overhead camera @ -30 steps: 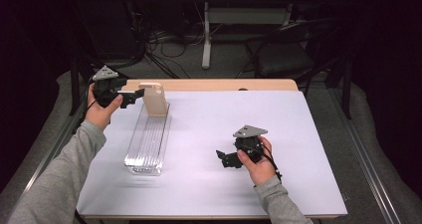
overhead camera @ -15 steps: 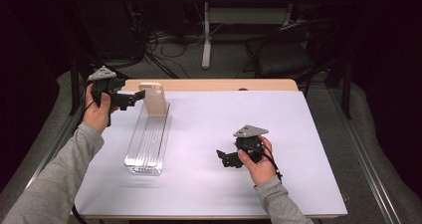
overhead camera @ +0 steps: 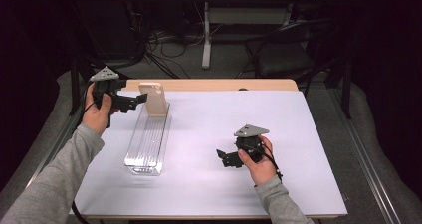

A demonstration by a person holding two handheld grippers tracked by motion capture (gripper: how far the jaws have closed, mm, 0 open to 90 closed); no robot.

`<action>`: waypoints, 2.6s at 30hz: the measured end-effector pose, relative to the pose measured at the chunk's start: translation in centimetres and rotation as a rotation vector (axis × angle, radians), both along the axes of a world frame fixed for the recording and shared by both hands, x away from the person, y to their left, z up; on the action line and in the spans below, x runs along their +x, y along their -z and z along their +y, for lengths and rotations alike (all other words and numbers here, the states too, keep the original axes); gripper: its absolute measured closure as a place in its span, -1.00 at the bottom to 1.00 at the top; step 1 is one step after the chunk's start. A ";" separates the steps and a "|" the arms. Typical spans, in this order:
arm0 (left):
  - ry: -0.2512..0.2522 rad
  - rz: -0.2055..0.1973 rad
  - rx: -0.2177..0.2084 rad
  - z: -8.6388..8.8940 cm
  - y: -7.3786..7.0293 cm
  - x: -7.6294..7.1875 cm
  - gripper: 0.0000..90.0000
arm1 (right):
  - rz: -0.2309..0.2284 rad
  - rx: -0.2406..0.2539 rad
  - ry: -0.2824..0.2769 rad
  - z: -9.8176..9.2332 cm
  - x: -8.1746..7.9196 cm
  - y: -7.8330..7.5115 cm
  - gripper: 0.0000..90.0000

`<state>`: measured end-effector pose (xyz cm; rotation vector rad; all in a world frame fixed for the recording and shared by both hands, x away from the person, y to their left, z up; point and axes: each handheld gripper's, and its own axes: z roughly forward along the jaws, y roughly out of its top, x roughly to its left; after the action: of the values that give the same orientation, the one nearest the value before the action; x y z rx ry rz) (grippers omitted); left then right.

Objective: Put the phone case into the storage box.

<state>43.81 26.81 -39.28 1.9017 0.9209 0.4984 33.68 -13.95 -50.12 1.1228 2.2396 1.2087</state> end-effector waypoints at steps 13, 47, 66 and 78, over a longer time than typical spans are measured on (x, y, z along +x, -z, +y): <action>0.039 0.024 -0.006 -0.8 -0.3 -1.1 -0.98 | 0.000 0.005 0.005 -0.2 0.0 -0.4 -1.00; 0.117 0.037 -0.042 -0.6 -0.3 -7.8 -0.94 | -0.049 0.019 -0.034 -2.3 -2.7 -4.2 -1.00; 0.076 0.020 -0.100 0.8 1.6 -10.9 -0.93 | -0.044 0.027 0.032 -6.6 -5.6 -3.4 -1.00; 0.041 0.022 -0.108 2.0 3.0 -12.3 -0.93 | -0.031 0.046 0.080 -8.5 -6.7 -2.7 -1.00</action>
<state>31.46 28.86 -42.31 1.8276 0.9036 0.3962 26.95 -22.44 -47.45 1.1908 2.1327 1.2418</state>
